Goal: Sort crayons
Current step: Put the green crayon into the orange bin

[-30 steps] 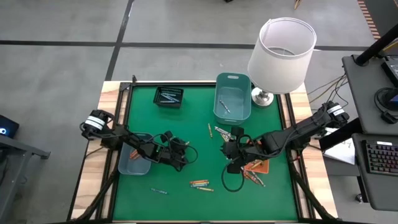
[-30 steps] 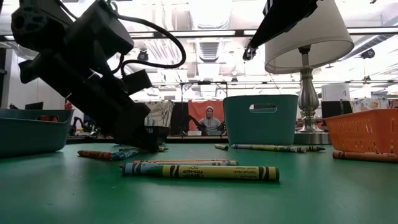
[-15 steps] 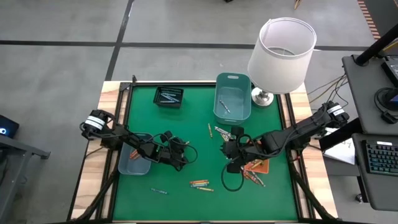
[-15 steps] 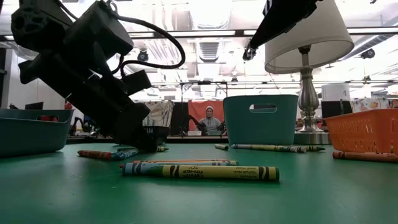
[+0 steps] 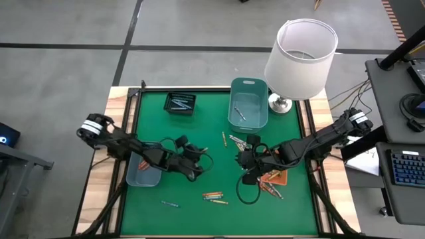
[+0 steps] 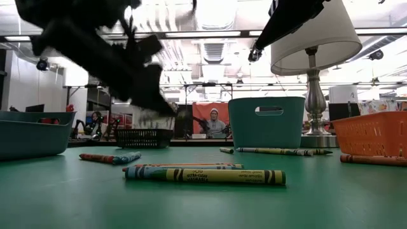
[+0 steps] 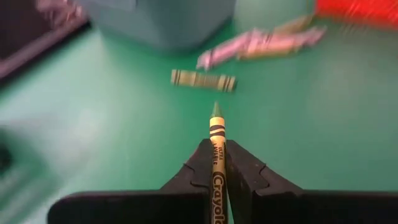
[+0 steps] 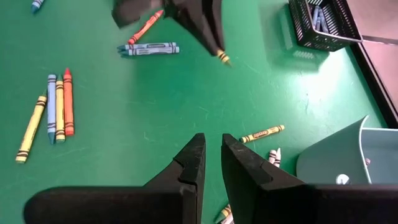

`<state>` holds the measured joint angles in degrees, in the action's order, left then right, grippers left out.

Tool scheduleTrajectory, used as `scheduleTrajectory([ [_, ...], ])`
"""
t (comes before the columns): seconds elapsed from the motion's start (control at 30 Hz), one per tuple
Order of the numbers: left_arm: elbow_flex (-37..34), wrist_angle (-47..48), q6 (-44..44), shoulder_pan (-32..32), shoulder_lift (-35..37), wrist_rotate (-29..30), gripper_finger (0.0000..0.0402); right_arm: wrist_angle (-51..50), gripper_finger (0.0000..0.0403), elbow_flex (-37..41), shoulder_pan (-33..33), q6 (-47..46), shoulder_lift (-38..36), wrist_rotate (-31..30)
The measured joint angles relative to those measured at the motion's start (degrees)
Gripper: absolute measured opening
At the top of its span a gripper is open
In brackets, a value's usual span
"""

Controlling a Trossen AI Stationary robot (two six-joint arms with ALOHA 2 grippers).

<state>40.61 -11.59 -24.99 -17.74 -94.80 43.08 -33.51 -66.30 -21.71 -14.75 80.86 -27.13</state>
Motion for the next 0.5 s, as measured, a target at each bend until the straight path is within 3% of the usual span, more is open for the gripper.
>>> scheduleTrajectory([
  [0.1,-0.38,-5.07,6.18,-0.02,4.08,0.02,0.0000,0.82,0.0043,0.19,0.00,0.94,0.00,-0.01],
  [0.23,-2.17,-17.97,17.49,-0.07,8.81,-1.20,0.0000,9.07,0.0043,2.75,0.00,5.86,0.00,0.08],
  [0.37,-4.40,-35.04,26.15,-0.07,10.69,-9.22,0.0000,22.61,0.0043,6.83,0.12,14.27,0.02,0.11],
  [0.5,-5.84,-49.36,28.57,-0.11,10.04,-16.77,0.0000,38.05,0.0043,11.05,0.76,20.91,0.02,0.24],
])
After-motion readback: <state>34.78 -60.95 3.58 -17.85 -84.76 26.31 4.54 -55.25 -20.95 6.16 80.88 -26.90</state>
